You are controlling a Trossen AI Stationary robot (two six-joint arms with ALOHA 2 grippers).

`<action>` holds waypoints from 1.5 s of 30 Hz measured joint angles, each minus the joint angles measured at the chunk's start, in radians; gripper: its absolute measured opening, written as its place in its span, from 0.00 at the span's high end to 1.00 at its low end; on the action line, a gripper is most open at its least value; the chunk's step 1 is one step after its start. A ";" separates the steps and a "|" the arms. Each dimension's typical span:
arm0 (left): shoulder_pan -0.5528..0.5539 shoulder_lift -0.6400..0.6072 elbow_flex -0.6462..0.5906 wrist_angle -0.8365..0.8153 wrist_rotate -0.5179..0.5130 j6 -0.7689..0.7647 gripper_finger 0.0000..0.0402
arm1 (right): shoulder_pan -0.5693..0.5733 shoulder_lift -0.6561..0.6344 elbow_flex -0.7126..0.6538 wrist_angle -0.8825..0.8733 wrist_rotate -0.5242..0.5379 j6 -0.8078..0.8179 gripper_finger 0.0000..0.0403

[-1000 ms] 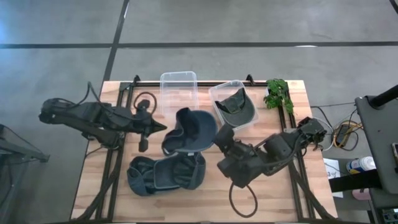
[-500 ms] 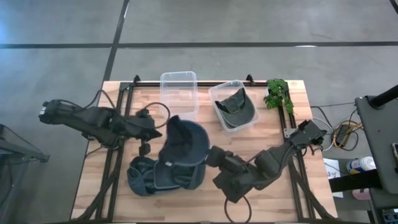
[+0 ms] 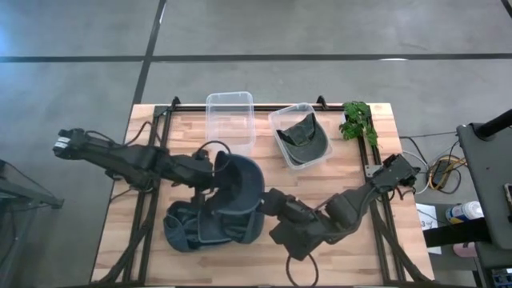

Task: Pick & Place hat
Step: Put the right blue cap into the left bin

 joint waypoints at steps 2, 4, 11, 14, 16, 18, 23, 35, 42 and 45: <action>0.000 -0.002 0.010 0.065 0.017 0.011 1.00 | 0.000 0.000 -0.008 0.000 0.000 0.005 0.97; 0.000 -0.002 0.019 0.122 0.021 0.012 1.00 | -0.004 0.000 -0.015 0.000 -0.001 0.010 0.97; 0.016 0.045 0.037 0.275 0.022 0.024 1.00 | -0.036 0.008 -0.026 0.004 -0.078 0.010 0.97; 0.035 0.080 0.052 0.281 -0.004 0.028 1.00 | -0.051 0.032 -0.028 0.014 -0.085 -0.002 0.97; 0.048 0.110 0.053 0.273 -0.028 0.041 1.00 | -0.060 0.041 -0.030 0.058 -0.087 -0.025 0.97; 0.060 0.145 0.047 0.271 -0.042 0.047 1.00 | -0.067 0.047 -0.030 0.115 -0.082 -0.056 0.97; 0.068 0.238 0.047 0.245 -0.049 0.040 1.00 | -0.077 0.050 -0.032 0.133 -0.073 -0.054 0.97; 0.069 0.200 0.106 0.199 -0.070 0.142 1.00 | -0.070 0.050 -0.120 0.162 -0.045 0.035 0.97; 0.068 0.118 0.107 -0.008 -0.097 0.142 1.00 | -0.083 0.050 -0.139 0.192 -0.049 0.064 0.97; 0.068 0.074 0.108 -0.068 -0.103 0.121 1.00 | -0.086 0.050 -0.140 0.192 -0.045 0.088 0.97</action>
